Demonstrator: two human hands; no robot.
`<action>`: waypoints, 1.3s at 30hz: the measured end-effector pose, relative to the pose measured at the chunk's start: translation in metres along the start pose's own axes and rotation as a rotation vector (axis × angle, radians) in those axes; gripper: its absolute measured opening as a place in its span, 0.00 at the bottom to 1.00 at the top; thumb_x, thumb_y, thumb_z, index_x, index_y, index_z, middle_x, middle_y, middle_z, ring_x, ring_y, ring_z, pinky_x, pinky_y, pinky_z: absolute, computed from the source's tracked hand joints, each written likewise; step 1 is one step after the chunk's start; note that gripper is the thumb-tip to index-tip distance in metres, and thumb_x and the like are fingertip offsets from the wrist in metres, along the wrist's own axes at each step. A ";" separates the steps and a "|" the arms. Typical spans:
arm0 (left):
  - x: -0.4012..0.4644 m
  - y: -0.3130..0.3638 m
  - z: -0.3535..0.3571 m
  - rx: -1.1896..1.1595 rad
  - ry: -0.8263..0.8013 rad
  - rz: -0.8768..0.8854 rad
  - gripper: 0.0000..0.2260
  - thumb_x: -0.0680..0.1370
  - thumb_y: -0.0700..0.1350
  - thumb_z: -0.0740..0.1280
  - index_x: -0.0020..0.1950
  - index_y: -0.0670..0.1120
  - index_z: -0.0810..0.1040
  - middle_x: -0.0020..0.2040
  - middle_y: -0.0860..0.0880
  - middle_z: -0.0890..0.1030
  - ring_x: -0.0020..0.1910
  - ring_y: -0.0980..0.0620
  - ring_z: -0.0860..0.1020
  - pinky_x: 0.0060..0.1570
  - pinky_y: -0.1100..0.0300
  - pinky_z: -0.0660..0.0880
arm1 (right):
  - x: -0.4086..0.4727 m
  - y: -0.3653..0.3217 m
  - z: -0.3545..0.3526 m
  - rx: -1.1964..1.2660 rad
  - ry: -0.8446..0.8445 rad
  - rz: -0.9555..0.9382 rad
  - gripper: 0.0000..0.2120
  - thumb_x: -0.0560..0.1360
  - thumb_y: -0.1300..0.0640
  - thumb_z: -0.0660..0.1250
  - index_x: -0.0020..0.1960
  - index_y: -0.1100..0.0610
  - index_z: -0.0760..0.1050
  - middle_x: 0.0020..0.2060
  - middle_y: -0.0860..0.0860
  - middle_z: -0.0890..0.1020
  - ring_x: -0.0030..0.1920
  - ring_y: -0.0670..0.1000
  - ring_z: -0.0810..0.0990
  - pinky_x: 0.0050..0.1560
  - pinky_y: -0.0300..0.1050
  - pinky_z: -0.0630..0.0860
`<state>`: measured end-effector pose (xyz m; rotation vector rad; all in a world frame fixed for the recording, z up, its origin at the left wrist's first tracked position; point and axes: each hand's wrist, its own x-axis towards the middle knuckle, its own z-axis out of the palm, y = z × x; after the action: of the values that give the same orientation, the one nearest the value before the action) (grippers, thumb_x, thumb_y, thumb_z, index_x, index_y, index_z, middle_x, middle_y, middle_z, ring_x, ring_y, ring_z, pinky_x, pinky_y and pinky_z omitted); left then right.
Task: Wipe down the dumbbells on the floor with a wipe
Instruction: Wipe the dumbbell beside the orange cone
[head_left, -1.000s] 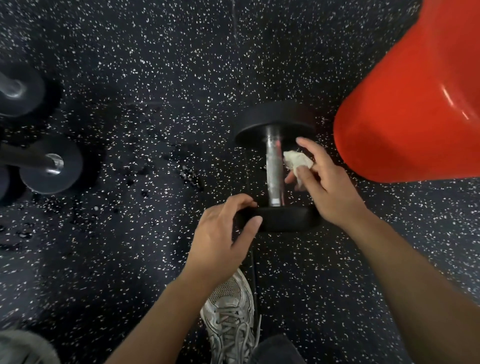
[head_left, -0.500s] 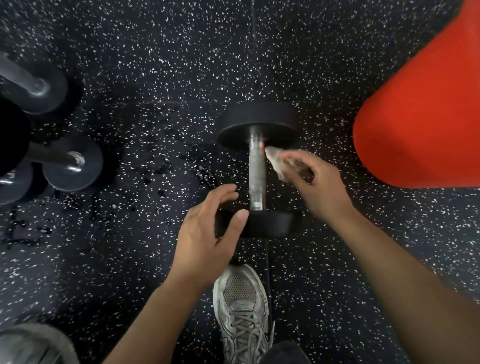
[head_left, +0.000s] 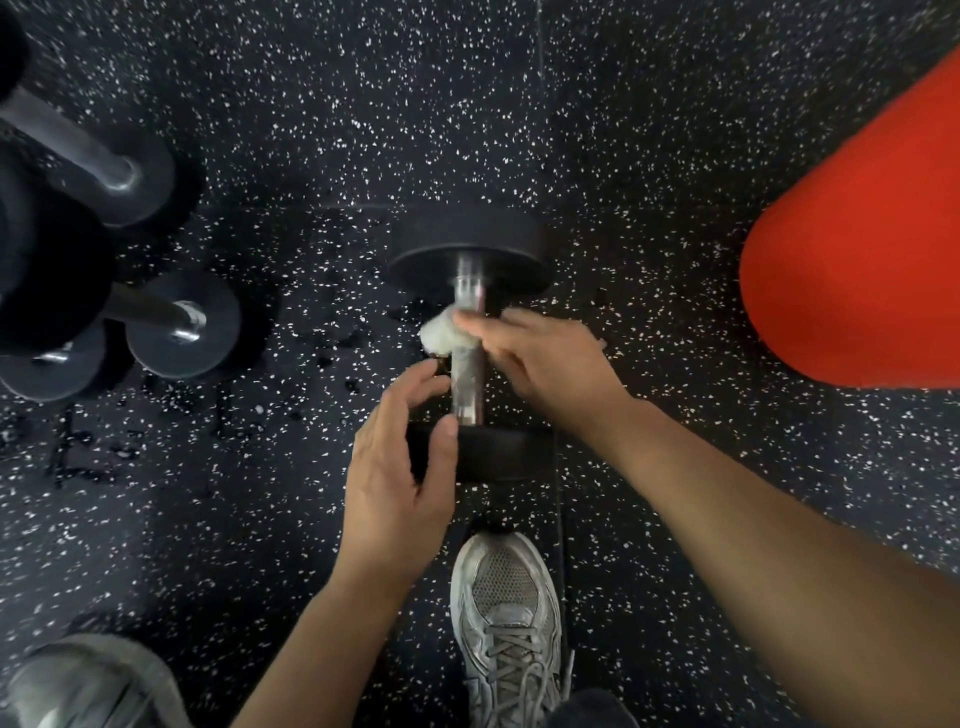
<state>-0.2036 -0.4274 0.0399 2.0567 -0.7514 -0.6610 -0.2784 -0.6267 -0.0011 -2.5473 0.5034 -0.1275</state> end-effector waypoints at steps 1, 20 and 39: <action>0.000 -0.003 -0.003 -0.009 0.006 -0.004 0.20 0.84 0.56 0.58 0.76 0.57 0.66 0.67 0.61 0.79 0.67 0.54 0.78 0.65 0.40 0.76 | -0.002 -0.001 0.000 0.029 -0.060 -0.061 0.22 0.82 0.59 0.66 0.74 0.46 0.74 0.50 0.50 0.83 0.40 0.49 0.79 0.42 0.45 0.78; 0.003 -0.008 -0.017 -0.009 0.007 -0.069 0.25 0.82 0.61 0.56 0.79 0.57 0.62 0.70 0.62 0.75 0.70 0.57 0.74 0.71 0.44 0.71 | 0.016 -0.015 -0.008 0.355 -0.478 -0.023 0.17 0.83 0.51 0.67 0.69 0.38 0.78 0.63 0.40 0.83 0.59 0.39 0.81 0.65 0.44 0.77; 0.007 -0.017 -0.044 0.097 0.063 0.011 0.24 0.83 0.58 0.60 0.79 0.53 0.63 0.69 0.58 0.77 0.68 0.58 0.74 0.71 0.48 0.70 | 0.056 -0.030 0.007 -0.028 -0.075 -0.304 0.21 0.81 0.57 0.62 0.72 0.44 0.76 0.47 0.45 0.85 0.38 0.45 0.78 0.36 0.41 0.74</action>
<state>-0.1647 -0.4015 0.0475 2.1493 -0.7711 -0.5608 -0.2156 -0.6204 0.0077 -2.6292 0.0876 -0.1334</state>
